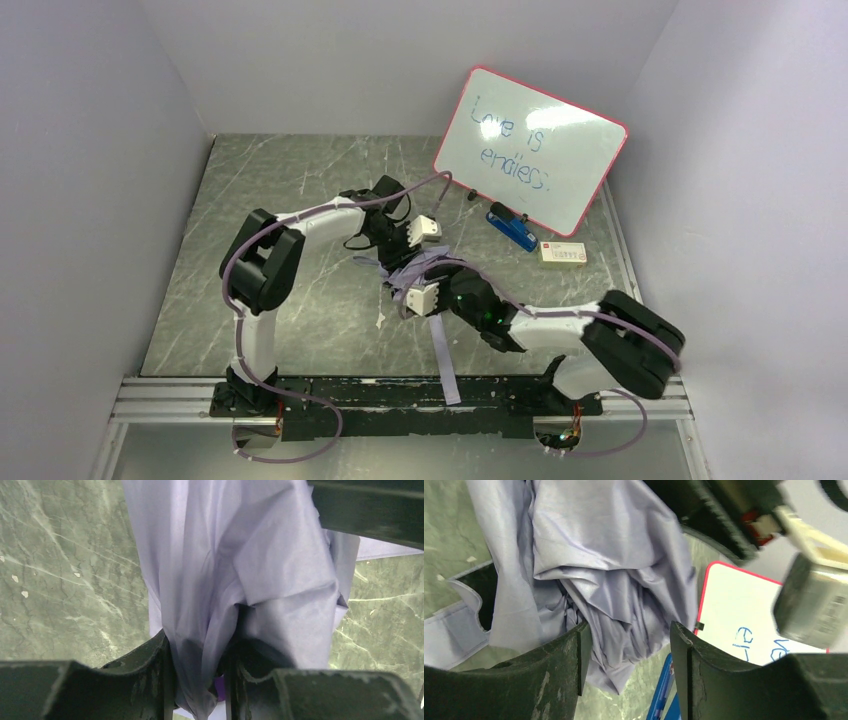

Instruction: Put away the umbrella

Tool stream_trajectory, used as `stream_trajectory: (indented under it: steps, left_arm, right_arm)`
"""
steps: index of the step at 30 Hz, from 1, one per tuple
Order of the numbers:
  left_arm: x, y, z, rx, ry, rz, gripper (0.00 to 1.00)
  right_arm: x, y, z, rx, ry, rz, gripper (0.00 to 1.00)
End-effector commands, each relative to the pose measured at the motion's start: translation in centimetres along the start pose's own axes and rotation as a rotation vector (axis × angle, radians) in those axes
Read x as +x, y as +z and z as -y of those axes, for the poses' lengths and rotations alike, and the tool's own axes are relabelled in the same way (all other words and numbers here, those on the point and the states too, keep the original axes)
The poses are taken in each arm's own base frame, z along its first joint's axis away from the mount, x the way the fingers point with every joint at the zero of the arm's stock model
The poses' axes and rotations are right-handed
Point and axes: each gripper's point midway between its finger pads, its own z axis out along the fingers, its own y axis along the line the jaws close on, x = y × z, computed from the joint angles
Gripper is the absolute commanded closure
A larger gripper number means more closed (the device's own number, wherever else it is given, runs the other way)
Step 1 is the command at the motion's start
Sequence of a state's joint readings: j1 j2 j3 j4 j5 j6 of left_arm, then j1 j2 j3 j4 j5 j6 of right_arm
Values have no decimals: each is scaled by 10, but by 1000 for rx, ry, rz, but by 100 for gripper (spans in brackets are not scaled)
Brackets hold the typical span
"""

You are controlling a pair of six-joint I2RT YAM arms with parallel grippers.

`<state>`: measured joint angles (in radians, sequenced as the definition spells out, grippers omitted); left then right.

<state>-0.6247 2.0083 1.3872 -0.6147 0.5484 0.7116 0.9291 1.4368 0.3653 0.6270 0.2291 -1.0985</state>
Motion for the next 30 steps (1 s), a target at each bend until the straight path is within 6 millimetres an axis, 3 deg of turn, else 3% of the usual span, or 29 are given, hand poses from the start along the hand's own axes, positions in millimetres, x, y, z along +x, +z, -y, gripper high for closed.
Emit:
stream_trajectory:
  steps: [1, 6, 7, 8, 13, 18, 21, 23, 30]
  left_arm:
    - [52, 26, 6, -15, -66, -180, 77]
    - [52, 22, -1, -83, -59, -193, 84]
    - [52, 21, -2, -101, -56, -199, 86]
    - [51, 17, -2, -147, -42, -204, 91]
    - [43, 13, -3, -225, -42, -189, 95]
    - [37, 10, -6, -328, -30, -189, 95]
    - [36, 8, -9, -406, -7, -201, 95]
    - [32, 7, -10, -456, 22, -202, 95]
    - [31, 6, -6, -589, 109, -238, 95]
  right_arm:
    - [-17, -21, -2, -47, 133, 80, 39]
    - [-36, -54, 20, 27, 385, 197, 40]
    - [-38, -62, 29, 72, 466, 219, 41]
    - [-39, -83, 58, 194, 645, 258, 41]
    - [-29, -122, 111, 432, 956, 302, 42]
    - [-2, -150, 156, 657, 1160, 183, 46]
    - [18, -151, 166, 714, 1206, 14, 45]
    - [37, -141, 165, 716, 1227, -98, 44]
    - [115, -111, 170, 614, 1490, -209, 38]
